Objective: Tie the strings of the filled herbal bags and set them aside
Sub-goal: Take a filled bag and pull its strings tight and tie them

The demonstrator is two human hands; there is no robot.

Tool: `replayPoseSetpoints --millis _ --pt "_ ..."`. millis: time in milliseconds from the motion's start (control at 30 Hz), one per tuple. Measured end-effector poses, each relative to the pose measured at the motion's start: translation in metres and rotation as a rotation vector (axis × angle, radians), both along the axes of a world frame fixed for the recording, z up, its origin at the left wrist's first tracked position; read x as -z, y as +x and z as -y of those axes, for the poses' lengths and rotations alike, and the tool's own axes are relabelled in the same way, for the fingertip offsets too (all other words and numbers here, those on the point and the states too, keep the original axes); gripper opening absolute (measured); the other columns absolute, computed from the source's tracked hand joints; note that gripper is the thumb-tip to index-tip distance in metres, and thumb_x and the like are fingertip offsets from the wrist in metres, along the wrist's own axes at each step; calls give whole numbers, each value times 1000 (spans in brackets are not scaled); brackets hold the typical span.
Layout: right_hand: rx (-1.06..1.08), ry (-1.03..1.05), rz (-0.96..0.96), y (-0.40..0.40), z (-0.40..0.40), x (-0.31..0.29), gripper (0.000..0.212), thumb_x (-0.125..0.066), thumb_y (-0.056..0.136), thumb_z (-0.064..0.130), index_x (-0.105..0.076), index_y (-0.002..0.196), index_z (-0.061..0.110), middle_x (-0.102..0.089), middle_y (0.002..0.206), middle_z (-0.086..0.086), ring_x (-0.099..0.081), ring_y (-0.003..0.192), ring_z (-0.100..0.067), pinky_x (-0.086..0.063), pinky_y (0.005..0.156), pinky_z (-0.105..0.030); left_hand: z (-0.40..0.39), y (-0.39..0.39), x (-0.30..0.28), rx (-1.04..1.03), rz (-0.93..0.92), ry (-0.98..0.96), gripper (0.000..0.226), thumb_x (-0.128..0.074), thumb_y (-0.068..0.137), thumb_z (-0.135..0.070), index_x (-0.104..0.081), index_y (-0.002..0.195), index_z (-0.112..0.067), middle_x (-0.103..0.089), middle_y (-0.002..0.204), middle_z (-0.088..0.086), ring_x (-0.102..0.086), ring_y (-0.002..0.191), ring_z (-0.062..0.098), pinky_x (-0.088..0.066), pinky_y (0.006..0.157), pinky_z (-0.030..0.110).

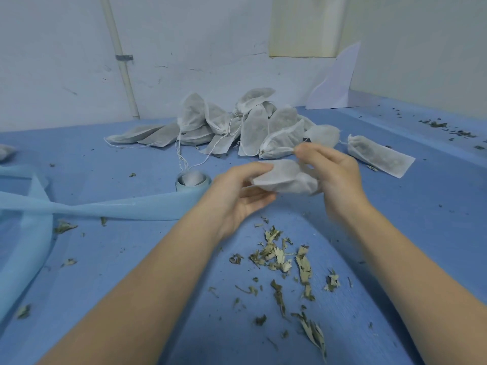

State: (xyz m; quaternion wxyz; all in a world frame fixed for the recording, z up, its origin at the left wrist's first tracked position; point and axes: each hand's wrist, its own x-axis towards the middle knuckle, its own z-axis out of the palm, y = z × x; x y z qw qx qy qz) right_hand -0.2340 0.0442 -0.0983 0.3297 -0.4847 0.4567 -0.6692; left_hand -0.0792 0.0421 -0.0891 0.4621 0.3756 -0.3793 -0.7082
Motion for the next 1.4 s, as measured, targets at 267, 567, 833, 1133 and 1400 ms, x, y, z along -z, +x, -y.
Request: replayPoseSetpoints --millis 267,567,833,1133,1400 --pt "-38 -113 -362 12 -10 -2 19 -74 80 9 -71 71 26 -66 98 7 -59 90 2 -43 76 -14 -10 6 -3 25 -105 41 36 -39 80 7 -57 111 5 -63 112 23 -63 102 38 -58 75 46" --pt "-121 -164 -579 42 -19 -9 10 -74 82 19 -72 78 28 -65 94 16 -55 94 10 -36 82 -5 -23 33 -3 -106 52 -88 25 -63 87 -14 -65 105 2 -70 98 16 -70 87 26 -60 71 41" --pt "-178 135 -510 53 8 1 24 -60 94 18 -64 117 17 -65 86 9 -64 63 2 -47 80 -10 -3 79 -11 -632 -7 -40 15 -58 87 -5 -66 100 -2 -68 110 17 -65 101 30 -51 93 48" --pt "-300 137 -1017 85 39 12 68 -75 80 33 -47 140 17 -52 116 5 -54 79 -8 -32 70 -11 12 92 -14 -747 -33 -28 24 -57 85 -5 -68 107 -2 -70 105 14 -68 94 28 -57 81 44" --pt "-452 119 -952 103 50 10 47 -78 75 32 -56 116 30 -59 97 15 -52 70 1 -41 67 -16 22 94 -14 -729 151 -19 26 -62 82 -10 -67 106 -5 -69 104 13 -66 94 31 -54 87 45"
